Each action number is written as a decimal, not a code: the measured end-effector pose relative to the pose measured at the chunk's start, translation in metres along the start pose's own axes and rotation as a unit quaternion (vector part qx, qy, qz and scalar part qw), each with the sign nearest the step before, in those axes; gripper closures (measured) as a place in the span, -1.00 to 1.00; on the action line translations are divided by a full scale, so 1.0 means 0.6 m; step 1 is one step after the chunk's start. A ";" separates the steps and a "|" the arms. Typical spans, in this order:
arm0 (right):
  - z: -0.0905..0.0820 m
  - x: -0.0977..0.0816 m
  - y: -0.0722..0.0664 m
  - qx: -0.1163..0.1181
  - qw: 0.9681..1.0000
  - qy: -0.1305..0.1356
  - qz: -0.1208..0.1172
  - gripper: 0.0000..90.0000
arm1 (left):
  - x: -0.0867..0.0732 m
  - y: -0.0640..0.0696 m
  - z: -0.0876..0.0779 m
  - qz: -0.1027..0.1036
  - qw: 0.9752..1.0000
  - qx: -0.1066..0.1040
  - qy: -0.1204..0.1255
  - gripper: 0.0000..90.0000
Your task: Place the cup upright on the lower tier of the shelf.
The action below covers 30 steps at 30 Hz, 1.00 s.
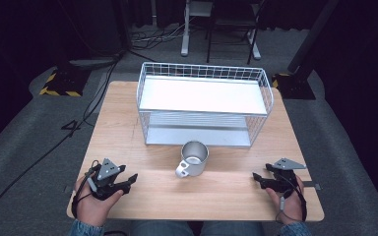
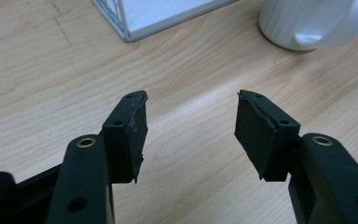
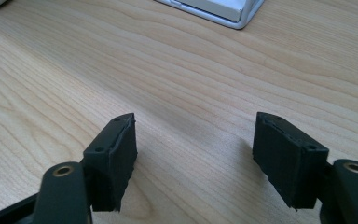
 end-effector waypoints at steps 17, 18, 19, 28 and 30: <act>0.000 0.000 0.000 -0.001 1.000 0.000 0.000 -0.32 | 0.064 0.072 0.025 0.019 0.997 -0.065 0.026 -0.03; 0.000 0.000 0.000 -0.001 1.000 0.000 0.001 -0.32 | 0.067 0.078 0.027 0.016 0.997 -0.068 0.030 -0.03; 0.000 0.000 0.000 -0.002 1.000 0.000 0.001 -0.32 | 0.069 0.080 0.028 0.017 0.997 -0.071 0.031 -0.03; 0.000 0.000 0.000 -0.002 1.000 0.000 0.001 -0.32 | 0.078 0.118 0.047 0.010 0.996 -0.090 0.022 -0.10; 0.000 0.000 -0.001 -0.003 1.000 0.000 0.001 -0.32 | 0.079 0.126 0.051 0.007 0.995 -0.096 0.021 -0.11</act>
Point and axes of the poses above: each handheld gripper's, and its own axes: z roughly forward along the jaws, x roughly out of its top, y roughly to its right, the point moved 5 cm from there along z, roughly forward along the jaws, and after that the axes turned 4 degrees about x, right-handed, at the moved point
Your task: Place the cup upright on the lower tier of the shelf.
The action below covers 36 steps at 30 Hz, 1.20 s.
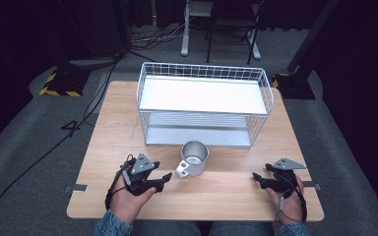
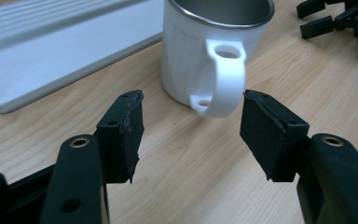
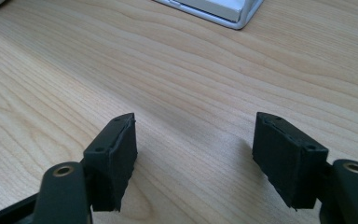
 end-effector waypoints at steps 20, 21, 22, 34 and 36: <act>0.000 0.000 0.000 -0.003 1.000 0.000 -0.001 -0.31 | 0.003 0.035 0.063 0.008 1.000 0.000 0.001 0.03; 0.000 0.000 -0.001 -0.003 1.000 0.000 -0.001 -0.32 | 0.004 0.036 0.065 0.010 1.000 0.000 0.001 0.05; 0.000 0.000 -0.001 -0.003 1.000 0.000 0.000 -0.32 | 0.004 0.038 0.067 0.007 1.000 0.000 0.003 0.07; 0.000 0.000 -0.001 -0.003 1.000 0.000 -0.001 -0.32 | 0.016 0.041 0.078 0.015 1.000 0.014 -0.005 0.47; 0.000 0.000 -0.001 -0.003 1.000 0.000 -0.001 -0.31 | 0.017 0.043 0.078 0.009 1.000 0.008 -0.002 0.51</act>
Point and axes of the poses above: each handheld gripper's, and its own axes: z roughly forward along the jaws, x roughly out of its top, y roughly to its right, the point moved 5 cm from there along z, roughly forward along the jaws, and after that the axes turned 4 degrees about x, right-handed, at the moved point
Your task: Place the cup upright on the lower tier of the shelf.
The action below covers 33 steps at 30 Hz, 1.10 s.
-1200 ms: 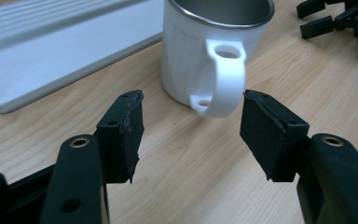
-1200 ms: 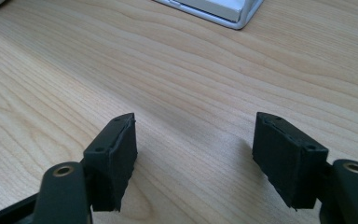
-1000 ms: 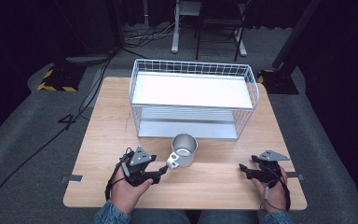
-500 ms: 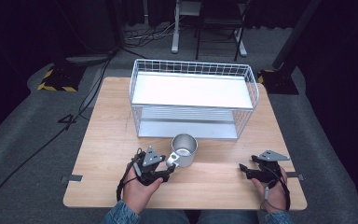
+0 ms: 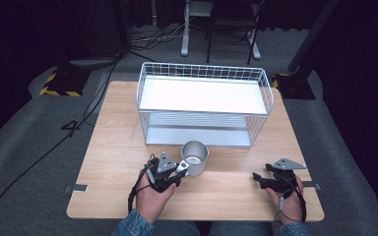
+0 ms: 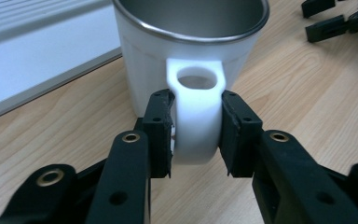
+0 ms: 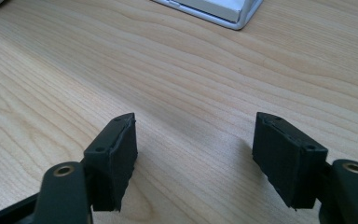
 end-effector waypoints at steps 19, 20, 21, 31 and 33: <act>0.000 0.000 0.000 0.001 1.000 0.000 0.000 -0.31 | 0.001 -0.007 -0.011 0.027 1.000 0.013 0.008 0.59; 0.000 0.000 0.000 0.001 1.000 0.000 0.000 -0.31 | 0.001 -0.007 -0.011 0.027 1.000 0.013 0.008 0.59; 0.000 0.000 0.000 0.001 1.000 0.000 0.000 -0.31 | 0.004 -0.008 -0.015 0.024 1.000 0.012 0.012 0.59; 0.000 0.000 0.000 0.001 1.000 0.000 0.000 -0.30 | 0.033 -0.029 -0.035 0.011 0.999 0.012 0.040 0.59; 0.000 0.000 0.000 0.001 1.000 0.000 0.000 -0.30 | 0.041 -0.037 -0.038 0.004 0.999 0.013 0.047 0.59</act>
Point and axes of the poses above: each handheld gripper's, and its own axes: z roughly forward along the jaws, x roughly out of its top, y roughly to its right, the point moved 5 cm from there along z, roughly forward along the jaws, and after that the axes turned 4 degrees about x, right-handed, at the moved point
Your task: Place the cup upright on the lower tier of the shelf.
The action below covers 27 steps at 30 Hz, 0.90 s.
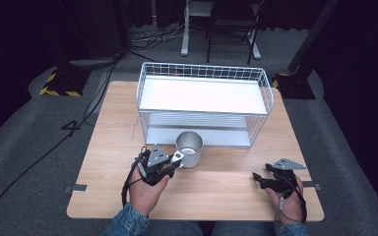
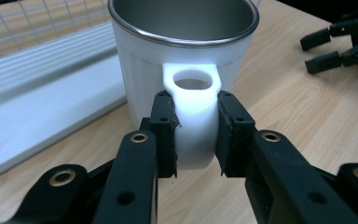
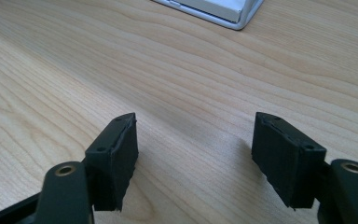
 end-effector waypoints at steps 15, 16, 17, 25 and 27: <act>0.000 0.000 0.000 0.000 1.000 0.000 0.001 -0.30 | 0.047 -0.067 0.012 -0.020 0.998 0.034 0.040 0.59; 0.000 0.000 0.000 0.000 1.000 0.000 0.001 -0.30 | 0.051 -0.071 0.016 -0.019 0.998 0.037 0.041 0.59; 0.000 0.000 0.000 0.000 1.000 0.000 0.001 -0.30 | 0.053 -0.074 0.019 -0.017 0.998 0.040 0.042 0.59; 0.000 0.000 0.000 0.001 1.000 0.000 0.001 -0.30 | 0.066 -0.097 0.056 -0.024 0.997 0.049 0.051 0.59; 0.000 0.000 0.000 0.001 1.000 0.000 0.001 -0.30 | 0.066 -0.101 0.062 -0.027 0.997 0.051 0.052 0.59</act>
Point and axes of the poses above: each handheld gripper's, and its own axes: z roughly forward along the jaws, x roughly out of its top, y roughly to its right, the point moved 5 cm from there along z, roughly forward along the jaws, and after that the axes turned 4 degrees about x, right-handed, at the moved point
